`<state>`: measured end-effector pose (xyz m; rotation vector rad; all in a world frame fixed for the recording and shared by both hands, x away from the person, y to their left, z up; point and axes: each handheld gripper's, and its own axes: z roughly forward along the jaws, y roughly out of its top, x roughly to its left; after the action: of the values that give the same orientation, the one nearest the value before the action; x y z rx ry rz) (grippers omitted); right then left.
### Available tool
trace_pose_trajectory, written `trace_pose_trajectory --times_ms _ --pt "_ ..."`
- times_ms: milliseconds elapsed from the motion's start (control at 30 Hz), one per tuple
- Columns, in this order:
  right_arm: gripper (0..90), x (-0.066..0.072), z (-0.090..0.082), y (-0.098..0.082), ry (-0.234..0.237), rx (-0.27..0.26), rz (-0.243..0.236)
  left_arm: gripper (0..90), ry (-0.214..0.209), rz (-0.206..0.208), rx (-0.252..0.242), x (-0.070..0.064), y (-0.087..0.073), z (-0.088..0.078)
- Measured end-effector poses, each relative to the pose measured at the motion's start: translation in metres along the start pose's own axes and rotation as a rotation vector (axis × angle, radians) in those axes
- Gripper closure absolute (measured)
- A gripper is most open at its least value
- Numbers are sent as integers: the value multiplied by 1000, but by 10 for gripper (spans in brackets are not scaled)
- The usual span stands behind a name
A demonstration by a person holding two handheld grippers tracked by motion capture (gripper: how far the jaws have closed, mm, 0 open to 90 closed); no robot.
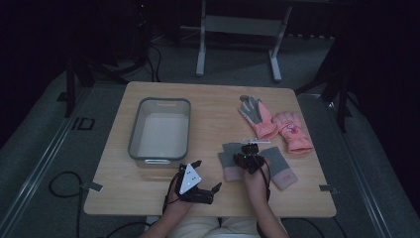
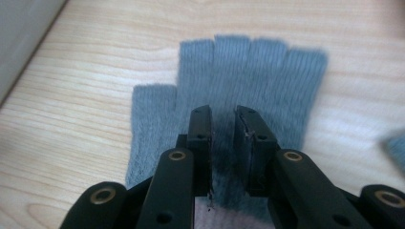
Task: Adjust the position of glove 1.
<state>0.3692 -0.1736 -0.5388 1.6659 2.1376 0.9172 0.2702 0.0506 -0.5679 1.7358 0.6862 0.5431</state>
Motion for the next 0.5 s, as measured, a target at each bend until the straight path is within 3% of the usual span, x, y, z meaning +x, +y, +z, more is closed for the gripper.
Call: trace_pose_trajectory --times_ms 267,300,500 --pt "684 -13 -23 22 12 -60 -119 0 -8 7 -3 -1 0 1" --pt "672 -23 -31 27 25 -67 -146 0 -8 9 -3 -2 0 1" --pt "637 -53 -45 29 37 -59 -239 0 2 9 -1 -2 0 2"
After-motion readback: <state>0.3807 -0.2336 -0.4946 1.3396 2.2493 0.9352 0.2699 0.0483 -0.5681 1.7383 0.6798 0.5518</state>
